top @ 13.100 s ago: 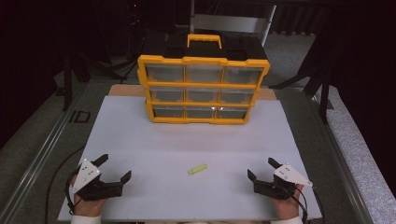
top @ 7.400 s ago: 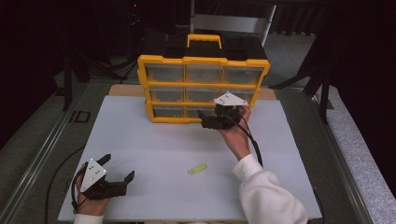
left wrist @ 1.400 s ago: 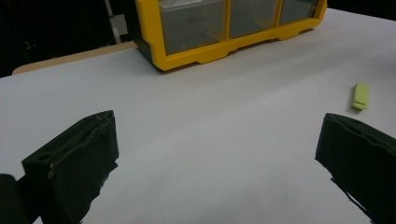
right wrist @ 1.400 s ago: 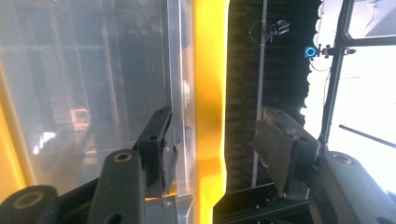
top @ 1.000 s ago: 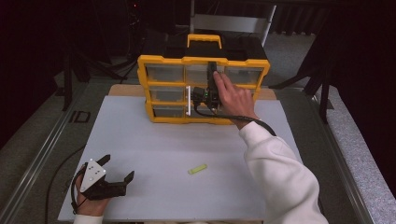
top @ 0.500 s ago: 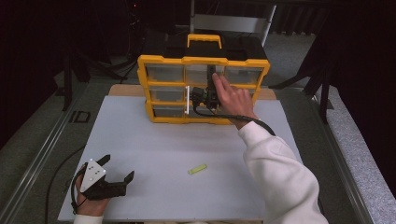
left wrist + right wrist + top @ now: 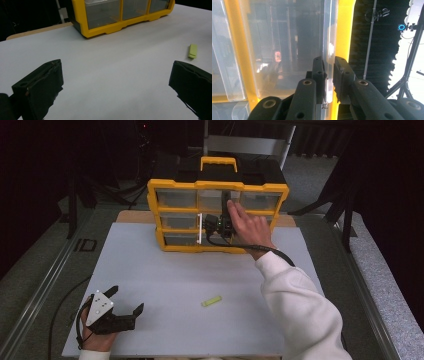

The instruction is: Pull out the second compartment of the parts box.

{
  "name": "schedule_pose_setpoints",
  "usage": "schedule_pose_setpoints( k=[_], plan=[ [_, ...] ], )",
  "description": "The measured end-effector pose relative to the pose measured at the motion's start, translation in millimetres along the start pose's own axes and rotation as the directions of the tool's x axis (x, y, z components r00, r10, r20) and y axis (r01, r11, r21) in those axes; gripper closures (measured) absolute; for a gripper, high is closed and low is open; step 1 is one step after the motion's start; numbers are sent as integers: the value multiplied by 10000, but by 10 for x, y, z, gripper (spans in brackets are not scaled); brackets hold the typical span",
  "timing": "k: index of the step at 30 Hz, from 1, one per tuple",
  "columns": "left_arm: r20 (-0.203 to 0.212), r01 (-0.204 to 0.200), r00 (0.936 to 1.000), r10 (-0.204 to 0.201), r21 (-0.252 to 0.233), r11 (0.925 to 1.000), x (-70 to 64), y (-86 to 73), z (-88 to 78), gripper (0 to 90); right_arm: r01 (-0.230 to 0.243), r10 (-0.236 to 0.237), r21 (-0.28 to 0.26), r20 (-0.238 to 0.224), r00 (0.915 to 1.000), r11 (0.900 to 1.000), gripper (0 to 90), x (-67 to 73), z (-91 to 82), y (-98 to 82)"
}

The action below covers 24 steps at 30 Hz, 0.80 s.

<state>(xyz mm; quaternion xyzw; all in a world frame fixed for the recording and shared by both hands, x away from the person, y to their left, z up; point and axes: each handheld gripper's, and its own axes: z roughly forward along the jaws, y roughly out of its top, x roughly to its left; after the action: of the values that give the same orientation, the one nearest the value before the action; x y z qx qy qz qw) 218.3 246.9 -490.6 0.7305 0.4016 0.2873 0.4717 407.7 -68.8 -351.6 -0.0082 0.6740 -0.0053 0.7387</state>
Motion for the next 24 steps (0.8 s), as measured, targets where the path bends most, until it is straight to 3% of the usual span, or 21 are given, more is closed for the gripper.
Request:
schedule_pose_setpoints(
  k=[24],
  plan=[
    [-29, -2, 10000, 2, -4, 10000, -1, 2, 1, 1, -6, 1, -180, -278, 9996, 9998, 794, -61, -215, -18]
  ],
)
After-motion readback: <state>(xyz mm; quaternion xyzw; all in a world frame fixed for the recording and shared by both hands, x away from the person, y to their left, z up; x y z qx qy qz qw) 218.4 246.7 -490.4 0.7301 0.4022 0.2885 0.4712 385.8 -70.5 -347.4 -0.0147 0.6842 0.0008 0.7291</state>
